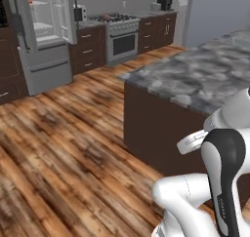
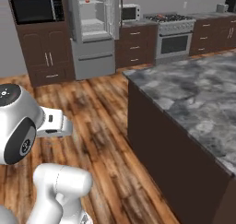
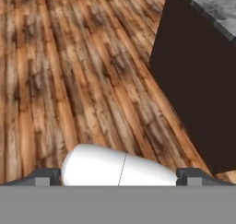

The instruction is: Place the cold items (squash and kiwi) from the fridge in one tupperware on the dining counter. Place the warm items (kebab skewer and hot dog) in the stove area in another tupperware.

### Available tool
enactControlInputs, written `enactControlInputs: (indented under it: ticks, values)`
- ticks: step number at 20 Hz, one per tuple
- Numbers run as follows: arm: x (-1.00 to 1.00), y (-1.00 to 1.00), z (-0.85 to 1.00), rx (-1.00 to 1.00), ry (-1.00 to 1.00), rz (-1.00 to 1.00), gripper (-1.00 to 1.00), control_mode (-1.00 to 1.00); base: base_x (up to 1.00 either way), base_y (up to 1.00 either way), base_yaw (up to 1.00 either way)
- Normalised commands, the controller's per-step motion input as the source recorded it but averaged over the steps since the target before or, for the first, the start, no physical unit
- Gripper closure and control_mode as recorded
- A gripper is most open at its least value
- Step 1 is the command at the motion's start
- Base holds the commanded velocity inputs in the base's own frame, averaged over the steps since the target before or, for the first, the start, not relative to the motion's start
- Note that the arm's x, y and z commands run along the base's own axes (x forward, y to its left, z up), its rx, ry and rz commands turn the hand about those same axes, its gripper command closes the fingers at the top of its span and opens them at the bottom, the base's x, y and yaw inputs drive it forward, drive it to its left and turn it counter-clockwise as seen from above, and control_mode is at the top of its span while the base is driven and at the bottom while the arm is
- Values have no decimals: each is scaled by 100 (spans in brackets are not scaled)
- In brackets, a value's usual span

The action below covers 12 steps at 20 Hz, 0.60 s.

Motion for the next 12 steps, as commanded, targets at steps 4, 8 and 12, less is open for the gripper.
enactControlInputs:
  ticks: [4, 8, 12]
  values:
    - [0, 0, 0, 0, 0, 0, -100, 100, 100, 19, 12]
    - [0, 0, 0, 0, 0, 0, -100, 100, 100, 14, 8]
    - [0, 0, 0, 0, 0, 0, -100, 100, 100, 13, 0]
